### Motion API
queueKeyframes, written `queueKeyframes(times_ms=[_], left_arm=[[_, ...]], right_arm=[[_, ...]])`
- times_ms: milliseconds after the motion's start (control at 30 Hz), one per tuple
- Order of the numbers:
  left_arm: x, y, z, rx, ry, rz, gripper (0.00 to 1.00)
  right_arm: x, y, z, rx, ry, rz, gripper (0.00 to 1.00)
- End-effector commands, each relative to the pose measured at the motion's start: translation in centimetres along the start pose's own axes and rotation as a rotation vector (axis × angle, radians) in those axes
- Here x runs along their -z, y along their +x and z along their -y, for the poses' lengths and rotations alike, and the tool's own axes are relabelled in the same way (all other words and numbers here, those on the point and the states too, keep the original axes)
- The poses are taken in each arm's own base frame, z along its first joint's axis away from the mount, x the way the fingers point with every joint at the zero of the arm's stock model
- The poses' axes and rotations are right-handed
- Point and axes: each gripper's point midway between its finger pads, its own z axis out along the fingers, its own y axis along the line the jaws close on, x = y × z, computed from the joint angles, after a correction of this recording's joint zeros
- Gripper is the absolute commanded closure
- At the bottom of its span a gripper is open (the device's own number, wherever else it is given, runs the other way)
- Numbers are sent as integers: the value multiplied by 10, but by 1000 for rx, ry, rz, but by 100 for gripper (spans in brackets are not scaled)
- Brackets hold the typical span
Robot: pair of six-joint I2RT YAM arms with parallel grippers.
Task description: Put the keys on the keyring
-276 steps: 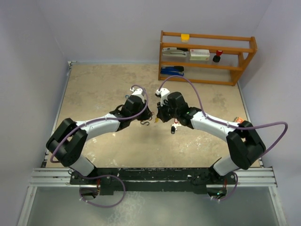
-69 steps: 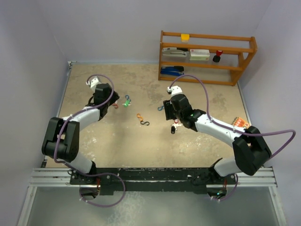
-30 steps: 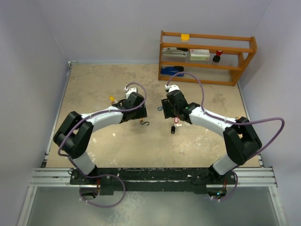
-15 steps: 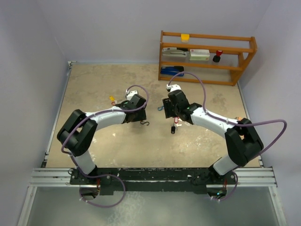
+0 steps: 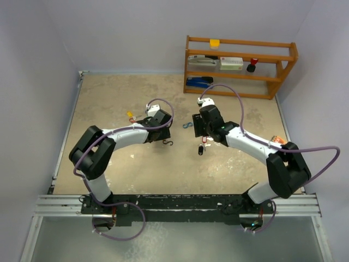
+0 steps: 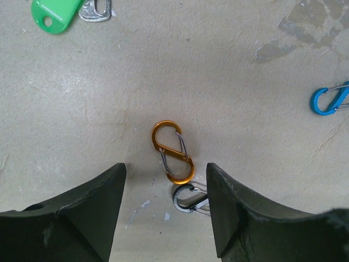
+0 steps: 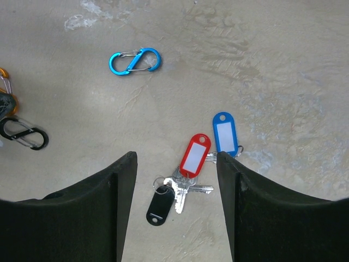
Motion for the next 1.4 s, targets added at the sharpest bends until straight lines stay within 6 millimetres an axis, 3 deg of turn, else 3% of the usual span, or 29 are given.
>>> queueKeyframes(times_ms=[0, 367, 733, 1367], left_arm=[[0, -15, 15, 57, 7, 60, 42], [-6, -8, 19, 119, 1, 82, 49], [-15, -1, 23, 120, -6, 65, 51], [-21, 1, 23, 87, -17, 60, 65]], right_arm=[[9, -13, 0, -35, -24, 58, 36], [19, -6, 17, -67, -35, 79, 36], [23, -8, 18, -88, -63, 96, 37], [24, -9, 19, -92, -62, 100, 37]])
